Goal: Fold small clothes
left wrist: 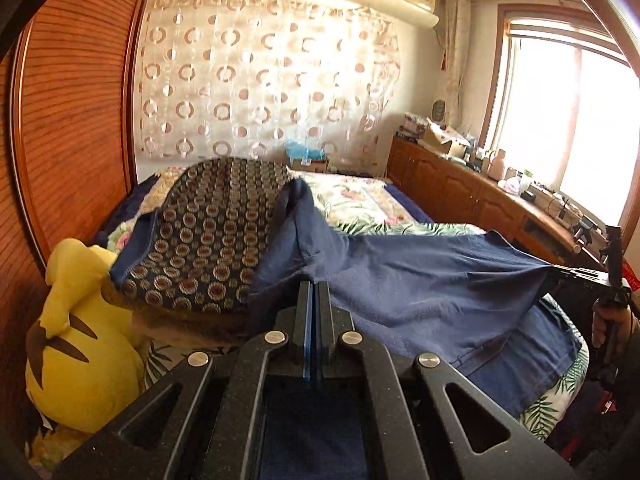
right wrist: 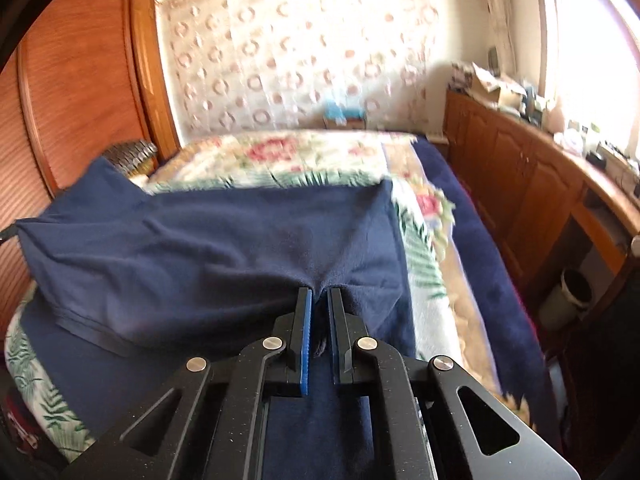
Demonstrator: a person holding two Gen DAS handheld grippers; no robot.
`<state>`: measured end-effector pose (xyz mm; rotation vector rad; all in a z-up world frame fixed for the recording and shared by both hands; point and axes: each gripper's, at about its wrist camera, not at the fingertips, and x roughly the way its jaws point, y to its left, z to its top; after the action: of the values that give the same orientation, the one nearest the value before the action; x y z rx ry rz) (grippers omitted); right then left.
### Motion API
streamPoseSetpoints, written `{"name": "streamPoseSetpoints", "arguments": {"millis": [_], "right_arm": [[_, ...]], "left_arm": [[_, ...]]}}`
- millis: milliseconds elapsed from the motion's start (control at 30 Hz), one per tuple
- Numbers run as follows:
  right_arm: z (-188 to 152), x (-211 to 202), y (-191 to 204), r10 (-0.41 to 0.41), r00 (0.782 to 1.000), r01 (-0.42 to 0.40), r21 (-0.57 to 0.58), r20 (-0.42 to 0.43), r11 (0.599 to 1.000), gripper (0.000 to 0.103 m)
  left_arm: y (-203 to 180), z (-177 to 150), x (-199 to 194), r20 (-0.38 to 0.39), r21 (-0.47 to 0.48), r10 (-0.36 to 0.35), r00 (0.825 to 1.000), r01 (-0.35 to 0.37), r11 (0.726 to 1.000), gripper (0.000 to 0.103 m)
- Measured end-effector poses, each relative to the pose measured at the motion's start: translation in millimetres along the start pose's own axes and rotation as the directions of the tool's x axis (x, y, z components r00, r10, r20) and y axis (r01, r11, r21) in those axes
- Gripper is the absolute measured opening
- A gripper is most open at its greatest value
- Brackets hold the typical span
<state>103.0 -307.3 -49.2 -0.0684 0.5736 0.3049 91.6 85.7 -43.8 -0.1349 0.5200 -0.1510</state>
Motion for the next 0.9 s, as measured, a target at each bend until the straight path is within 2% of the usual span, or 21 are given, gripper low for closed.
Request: {"name": "streamPoseSetpoints", "arguments": {"millis": [400, 500, 633, 700, 767, 833, 867, 900], "right_arm": [[-7.6, -86.7, -5.1, 0.081, 0.995, -0.080, -0.015, 0.060, 0.997, 0.007], [-26.5, -87.9, -4.3, 0.093, 0.996, -0.094, -0.027, -0.009, 0.995, 0.007], [-50.4, -68.0, -5.6, 0.048, 0.994, -0.051, -0.034, -0.094, 0.998, 0.007], [-58.3, -63.2, -8.0, 0.014, 0.994, -0.017, -0.027, -0.108, 0.999, 0.021], [-59.2, -58.6, -12.3, 0.002, 0.994, -0.002, -0.002, -0.112, 1.000, 0.043], [-56.3, -57.2, -10.4, -0.010, 0.993, 0.010, 0.006, -0.115, 1.000, 0.046], [-54.9, -54.6, -8.4, -0.014, 0.993, 0.014, -0.002, -0.113, 1.000, 0.047], [-52.8, -52.1, -5.0, -0.015, 0.994, 0.014, -0.009, -0.111, 1.000, 0.047]], "left_arm": [[12.8, -12.1, -36.5, 0.002, -0.010, 0.030, 1.000, -0.030, 0.999, 0.002], [15.6, -29.0, -28.2, -0.063, 0.004, 0.051, 0.997, -0.051, 0.999, 0.002], [21.6, -53.2, -10.9, -0.153, -0.011, 0.055, 0.987, -0.057, 0.998, 0.002], [24.7, -58.9, -7.0, -0.177, -0.016, 0.067, 0.982, -0.071, 0.997, 0.002], [23.8, -63.0, -8.6, -0.184, -0.013, 0.070, 0.980, -0.074, 0.997, 0.002], [23.9, -63.1, -8.5, -0.189, 0.001, 0.085, 0.978, -0.086, 0.996, 0.014], [24.0, -62.7, -9.1, -0.186, 0.007, 0.090, 0.978, -0.090, 0.996, 0.036], [24.7, -62.4, -9.8, -0.179, 0.006, 0.084, 0.980, -0.085, 0.996, 0.048]]}}
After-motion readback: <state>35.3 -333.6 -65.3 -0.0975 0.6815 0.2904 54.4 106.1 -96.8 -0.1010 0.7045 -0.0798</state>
